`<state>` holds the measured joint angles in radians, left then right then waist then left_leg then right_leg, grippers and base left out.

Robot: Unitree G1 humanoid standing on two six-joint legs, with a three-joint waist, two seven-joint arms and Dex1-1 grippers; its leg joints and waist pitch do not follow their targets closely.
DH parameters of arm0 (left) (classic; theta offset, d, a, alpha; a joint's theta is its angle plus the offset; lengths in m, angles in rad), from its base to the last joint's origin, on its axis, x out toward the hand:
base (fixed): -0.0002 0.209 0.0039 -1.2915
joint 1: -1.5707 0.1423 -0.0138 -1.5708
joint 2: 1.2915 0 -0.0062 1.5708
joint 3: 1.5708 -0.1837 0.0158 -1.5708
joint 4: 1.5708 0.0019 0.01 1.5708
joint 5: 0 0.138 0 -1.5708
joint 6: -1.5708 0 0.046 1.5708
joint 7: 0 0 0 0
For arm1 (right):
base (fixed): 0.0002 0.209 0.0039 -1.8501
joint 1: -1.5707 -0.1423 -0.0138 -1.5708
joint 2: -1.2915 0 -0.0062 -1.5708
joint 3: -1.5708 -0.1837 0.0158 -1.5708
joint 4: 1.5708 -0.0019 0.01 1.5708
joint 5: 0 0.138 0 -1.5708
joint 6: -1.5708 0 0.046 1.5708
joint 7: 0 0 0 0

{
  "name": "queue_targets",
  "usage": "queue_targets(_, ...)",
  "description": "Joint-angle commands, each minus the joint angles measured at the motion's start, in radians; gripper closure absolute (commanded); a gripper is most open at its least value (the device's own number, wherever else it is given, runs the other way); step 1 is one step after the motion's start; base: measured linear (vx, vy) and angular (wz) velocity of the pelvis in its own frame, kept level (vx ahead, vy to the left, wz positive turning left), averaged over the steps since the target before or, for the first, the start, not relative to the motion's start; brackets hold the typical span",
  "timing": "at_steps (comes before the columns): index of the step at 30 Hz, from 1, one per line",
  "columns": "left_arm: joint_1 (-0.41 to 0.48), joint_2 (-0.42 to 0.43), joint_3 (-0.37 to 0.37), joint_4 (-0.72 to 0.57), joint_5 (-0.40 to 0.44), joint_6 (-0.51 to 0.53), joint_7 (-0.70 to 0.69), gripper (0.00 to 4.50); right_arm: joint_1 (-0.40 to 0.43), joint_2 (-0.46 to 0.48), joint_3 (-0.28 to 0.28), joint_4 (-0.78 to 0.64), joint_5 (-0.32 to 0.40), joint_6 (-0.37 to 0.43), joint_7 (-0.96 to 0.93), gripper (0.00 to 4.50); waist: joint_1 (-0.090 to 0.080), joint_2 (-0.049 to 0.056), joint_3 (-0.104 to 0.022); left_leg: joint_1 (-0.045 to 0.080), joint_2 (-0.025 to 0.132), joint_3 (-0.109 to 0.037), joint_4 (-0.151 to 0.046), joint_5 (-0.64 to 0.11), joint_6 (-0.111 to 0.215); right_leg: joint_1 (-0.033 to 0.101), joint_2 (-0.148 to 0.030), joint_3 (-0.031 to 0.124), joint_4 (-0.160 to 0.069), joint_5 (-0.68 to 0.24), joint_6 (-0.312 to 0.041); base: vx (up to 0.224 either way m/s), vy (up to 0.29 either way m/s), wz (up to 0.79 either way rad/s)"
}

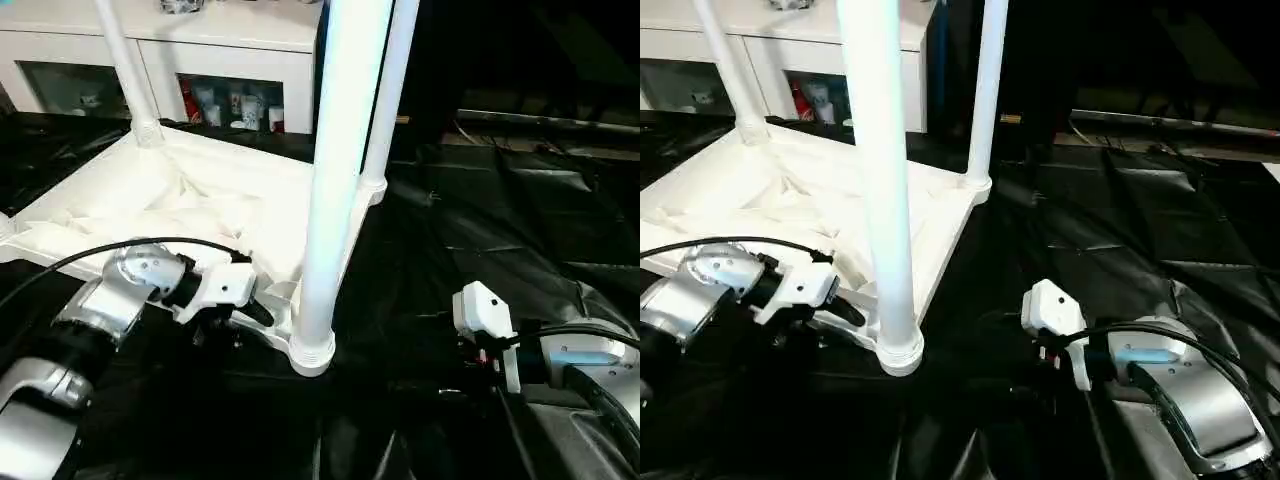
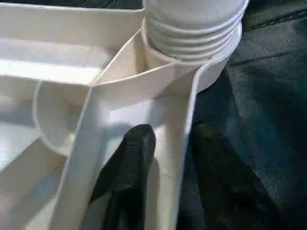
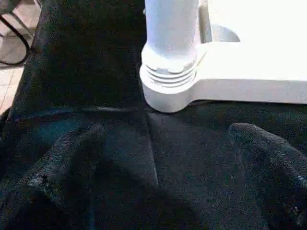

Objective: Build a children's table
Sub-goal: Rotate table base

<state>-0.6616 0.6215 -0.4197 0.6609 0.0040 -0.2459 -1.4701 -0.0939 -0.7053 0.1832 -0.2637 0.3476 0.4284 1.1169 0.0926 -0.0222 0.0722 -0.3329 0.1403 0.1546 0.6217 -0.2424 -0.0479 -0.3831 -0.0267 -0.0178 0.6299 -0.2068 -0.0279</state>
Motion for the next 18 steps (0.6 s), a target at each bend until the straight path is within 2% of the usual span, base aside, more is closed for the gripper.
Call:
queue_targets(1,-0.015,0.002,0.003,0.014,0.017,-0.013,-0.006,3.24,-0.012,-0.01,0.006,-0.005,-0.011,0.0,0.004,0.0,0.004,0.01,-0.056,-0.004,0.092,-0.032,-0.086,-0.115,0.02,0.047,-0.129,0.061,-0.078,-0.16,-0.244,0.0,0.0,0.0)
queue_targets(4,-0.021,0.004,0.008,0.04,0.023,-0.028,-0.007,3.36,-0.014,-0.009,0.008,-0.003,-0.013,-0.001,0.005,0.0,0.004,0.009,-0.056,-0.004,0.093,-0.032,-0.086,-0.108,0.022,0.047,-0.129,0.06,-0.076,-0.144,-0.246,0.0,0.0,0.0)
queue_targets(11,-0.027,0.012,0.005,0.086,0.045,-0.061,-0.007,3.89,-0.021,-0.012,0.018,0.007,-0.019,-0.007,0.007,0.0,0.004,0.009,-0.054,-0.003,0.094,-0.033,-0.089,-0.123,0.017,0.045,-0.13,0.061,-0.079,-0.184,-0.237,0.0,0.0,0.0)
queue_targets(12,-0.028,0.011,0.01,0.093,0.045,-0.062,-0.008,4.09,-0.023,-0.01,0.019,0.009,-0.019,-0.008,0.008,0.0,0.004,0.009,-0.054,-0.003,0.095,-0.033,-0.088,-0.127,0.015,0.045,-0.131,0.062,-0.08,-0.19,-0.236,0.0,0.0,0.0)
queue_targets(14,-0.028,0.01,0.012,0.095,0.044,-0.063,-0.009,4.14,-0.024,-0.01,0.019,0.009,-0.019,-0.008,0.008,0.0,0.005,0.009,-0.054,-0.003,0.095,-0.033,-0.089,-0.128,0.013,0.044,-0.131,0.062,-0.081,-0.195,-0.235,0.0,0.0,0.0)
queue_targets(18,-0.01,0.004,0.037,0.075,0.005,-0.041,-0.024,4.37,-0.024,-0.001,0.018,0.019,-0.021,-0.014,0.001,0.0,0.002,0.012,-0.059,-0.006,0.095,-0.033,-0.087,-0.101,0.014,0.048,-0.132,0.06,-0.073,-0.13,-0.25,0.0,0.0,0.0)
